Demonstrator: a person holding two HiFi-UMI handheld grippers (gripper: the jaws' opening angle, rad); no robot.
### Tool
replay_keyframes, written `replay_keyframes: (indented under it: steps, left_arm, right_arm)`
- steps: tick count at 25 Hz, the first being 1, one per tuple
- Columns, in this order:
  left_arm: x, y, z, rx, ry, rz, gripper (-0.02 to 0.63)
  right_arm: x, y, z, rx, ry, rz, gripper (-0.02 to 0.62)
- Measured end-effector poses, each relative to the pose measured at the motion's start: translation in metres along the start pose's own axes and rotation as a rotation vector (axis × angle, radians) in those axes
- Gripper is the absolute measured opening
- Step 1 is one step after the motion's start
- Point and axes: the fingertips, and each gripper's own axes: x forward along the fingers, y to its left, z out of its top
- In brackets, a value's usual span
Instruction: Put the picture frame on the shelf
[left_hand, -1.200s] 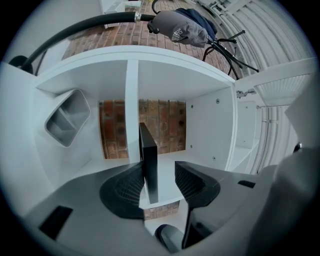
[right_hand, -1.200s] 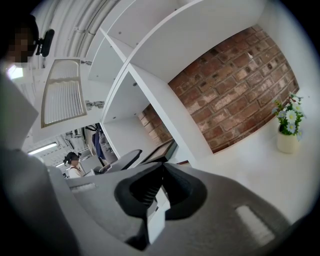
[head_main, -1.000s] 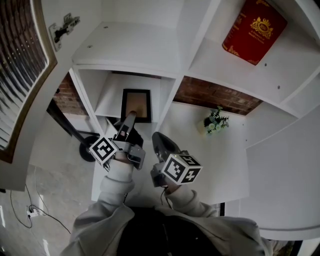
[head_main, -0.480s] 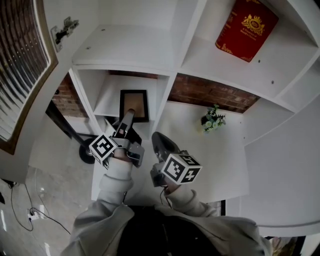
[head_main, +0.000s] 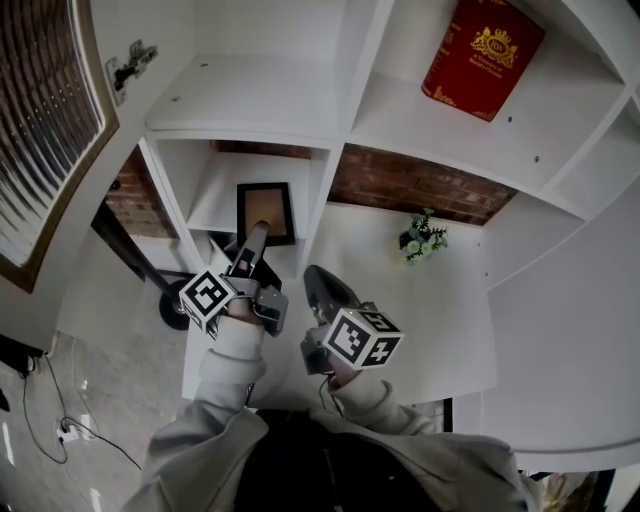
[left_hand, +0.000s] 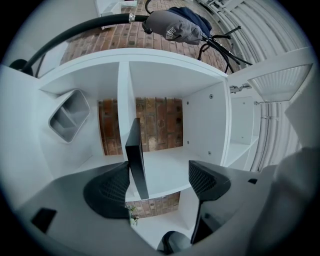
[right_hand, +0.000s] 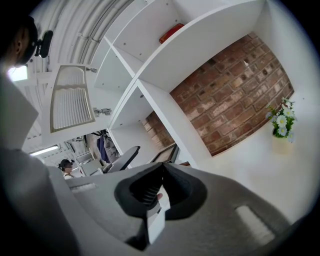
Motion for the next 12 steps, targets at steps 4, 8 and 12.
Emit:
replay_keyframes:
  steps: [4,8,12]
  left_arm:
    - [0.002,0.004,0.001,0.003,-0.003,0.014,0.345]
    - [-0.004,0.011,-0.004,0.025,0.008,0.040,0.345]
    - [-0.017,0.015,-0.017,0.065,0.066,0.061,0.345]
  right_arm:
    - [-0.005,0.001,0.001,0.003,-0.006,0.005,0.000]
    - [-0.010,0.000,0.001,0.006,-0.012,0.004,0.000]
    - [-0.015,-0.003,0.000,0.019,-0.015,0.000,0.000]
